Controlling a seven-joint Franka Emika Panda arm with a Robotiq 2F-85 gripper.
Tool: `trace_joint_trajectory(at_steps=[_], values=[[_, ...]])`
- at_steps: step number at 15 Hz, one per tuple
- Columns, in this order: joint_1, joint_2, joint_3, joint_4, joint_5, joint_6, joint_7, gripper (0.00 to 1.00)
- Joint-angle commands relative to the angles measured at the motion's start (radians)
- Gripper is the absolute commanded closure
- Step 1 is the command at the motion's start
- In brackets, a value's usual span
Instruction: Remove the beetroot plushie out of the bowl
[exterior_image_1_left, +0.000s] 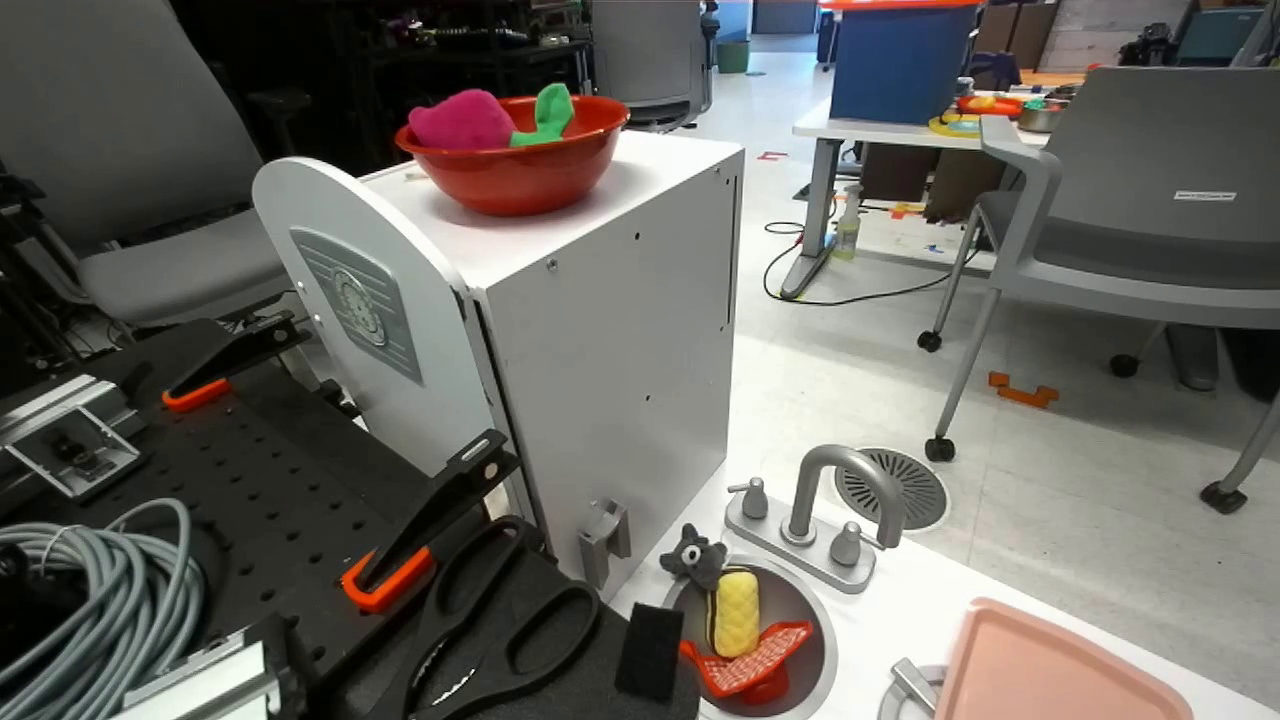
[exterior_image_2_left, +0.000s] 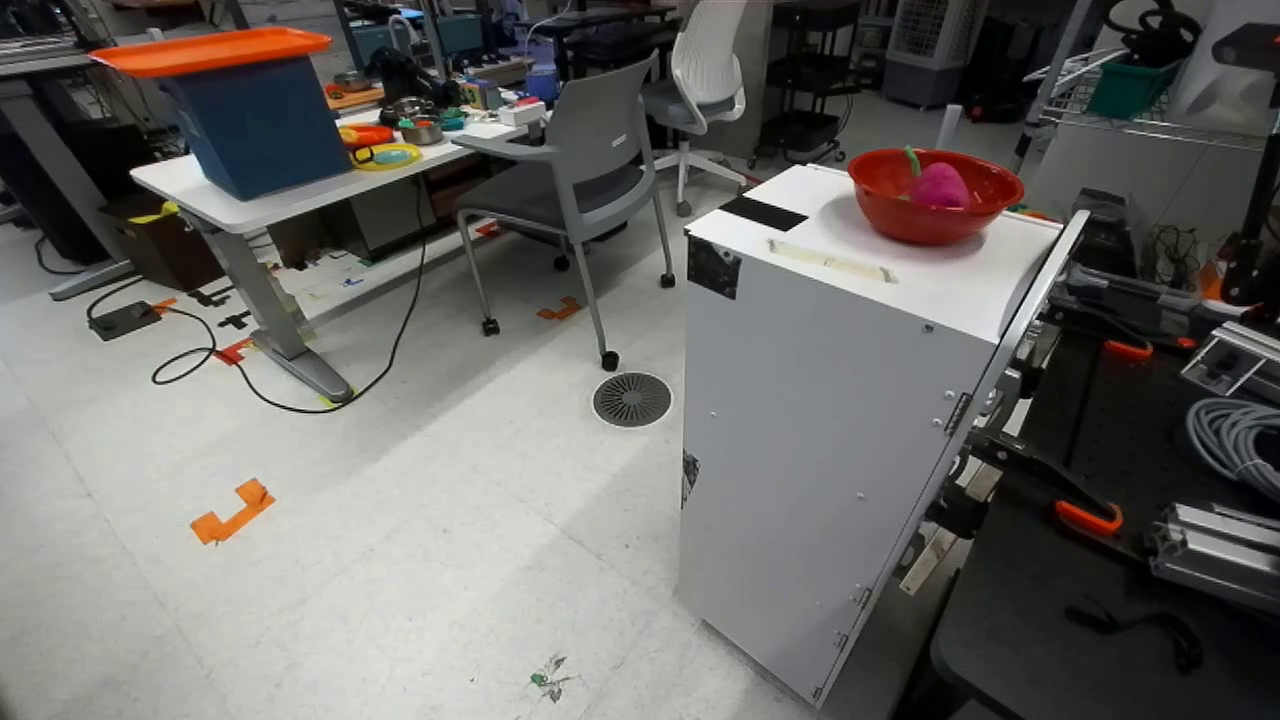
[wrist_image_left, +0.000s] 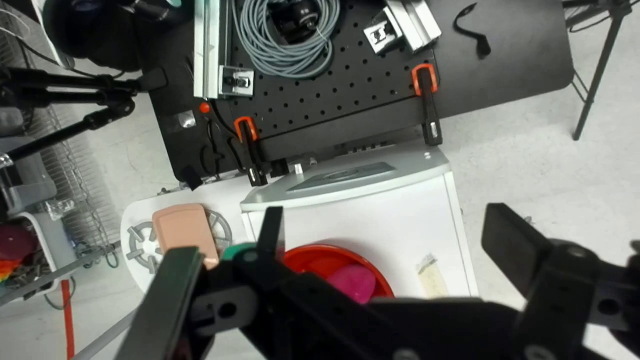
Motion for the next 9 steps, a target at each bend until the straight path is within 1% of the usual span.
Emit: trace_joint_trajectory(at_steps=[1,3,9], values=[[0.003,-0.067,-0.065,-0.099,-0.011,0.162,-0.108,0.0],[0.001,-0.065,-0.093,-0.125,-0.001,0.215,-0.162,0.0],[-0.002,-0.051,-0.136,-0.173,-0.036,0.334,-0.317,0.0]])
